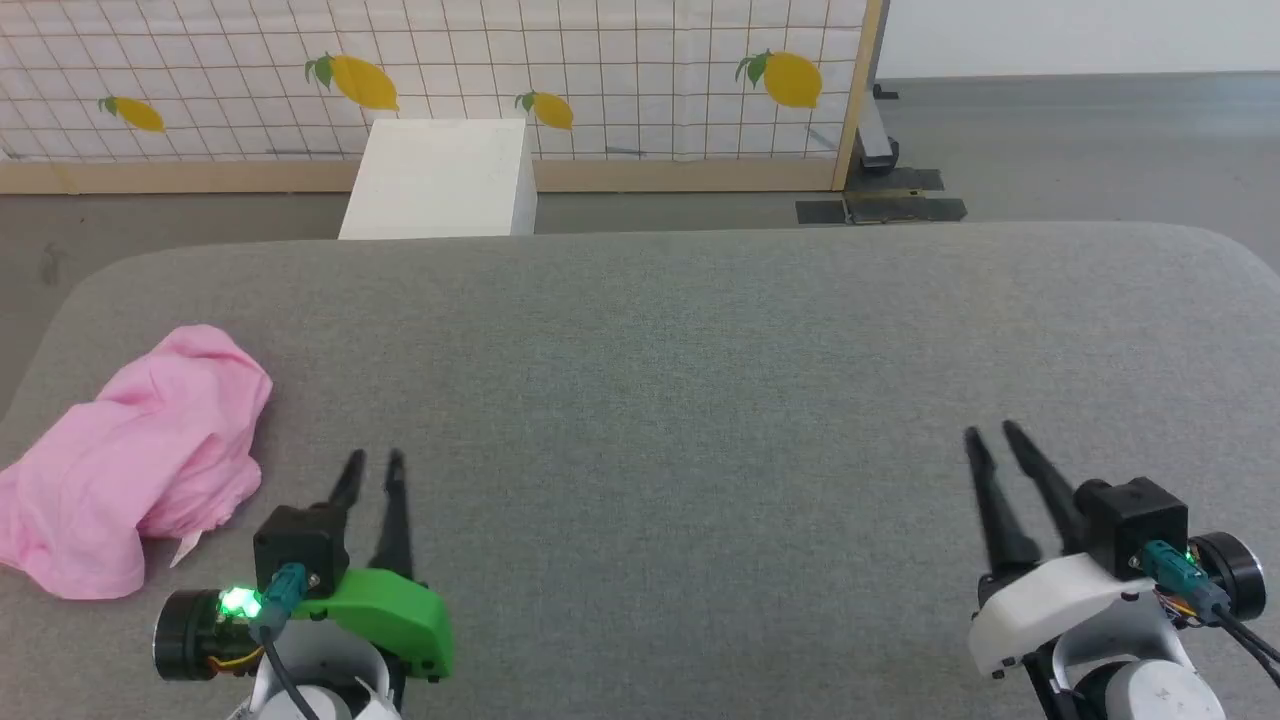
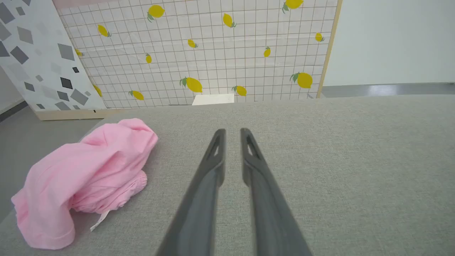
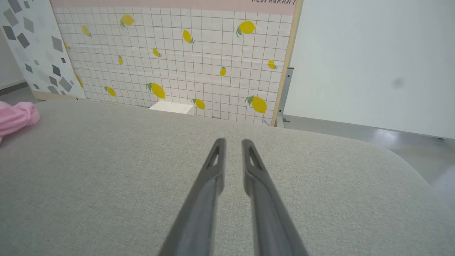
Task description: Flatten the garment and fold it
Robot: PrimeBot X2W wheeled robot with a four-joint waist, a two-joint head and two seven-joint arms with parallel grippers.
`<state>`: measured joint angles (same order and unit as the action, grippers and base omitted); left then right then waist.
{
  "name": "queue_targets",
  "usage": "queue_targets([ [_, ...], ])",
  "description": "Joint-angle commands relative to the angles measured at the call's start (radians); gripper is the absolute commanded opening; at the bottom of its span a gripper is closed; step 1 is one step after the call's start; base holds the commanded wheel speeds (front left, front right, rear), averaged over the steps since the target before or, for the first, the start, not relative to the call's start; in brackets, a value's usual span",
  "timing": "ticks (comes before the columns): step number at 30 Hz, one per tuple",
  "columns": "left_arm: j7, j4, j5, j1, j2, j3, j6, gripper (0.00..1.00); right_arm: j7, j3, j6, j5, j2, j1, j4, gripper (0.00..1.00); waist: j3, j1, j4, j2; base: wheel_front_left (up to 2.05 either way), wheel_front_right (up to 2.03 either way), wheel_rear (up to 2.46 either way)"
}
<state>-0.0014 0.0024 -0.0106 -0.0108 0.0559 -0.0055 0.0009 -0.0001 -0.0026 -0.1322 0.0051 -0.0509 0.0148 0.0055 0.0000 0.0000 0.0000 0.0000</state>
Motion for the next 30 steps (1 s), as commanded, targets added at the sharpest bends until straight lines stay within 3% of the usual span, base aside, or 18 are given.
queue_targets([
  [1, 0.0, 0.0, 0.0, 0.0, 0.0, -0.001, 0.0, 1.0, 0.0, 0.0, 0.0, 0.0, 0.0, 0.0, 0.0, 1.0, 0.0, 0.0, 0.0, 0.0, 0.0, 0.0, 0.0],
  [18, -0.032, 0.023, -0.022, 0.005, -0.001, -0.004, 0.006, 1.0, -0.033, -0.005, 0.0, 0.039, 0.0, -0.008, 0.026, 1.0, -0.001, 0.0, 0.007, 0.0, 0.0, 0.0, 0.0],
  [30, -0.058, 0.037, -0.038, 0.01, -0.001, 0.001, 0.01, 1.0, -0.058, -0.007, 0.0, 0.07, 0.0, -0.015, 0.046, 1.0, -0.001, 0.0, 0.048, 0.0, 0.0, 0.0, 0.0],
])
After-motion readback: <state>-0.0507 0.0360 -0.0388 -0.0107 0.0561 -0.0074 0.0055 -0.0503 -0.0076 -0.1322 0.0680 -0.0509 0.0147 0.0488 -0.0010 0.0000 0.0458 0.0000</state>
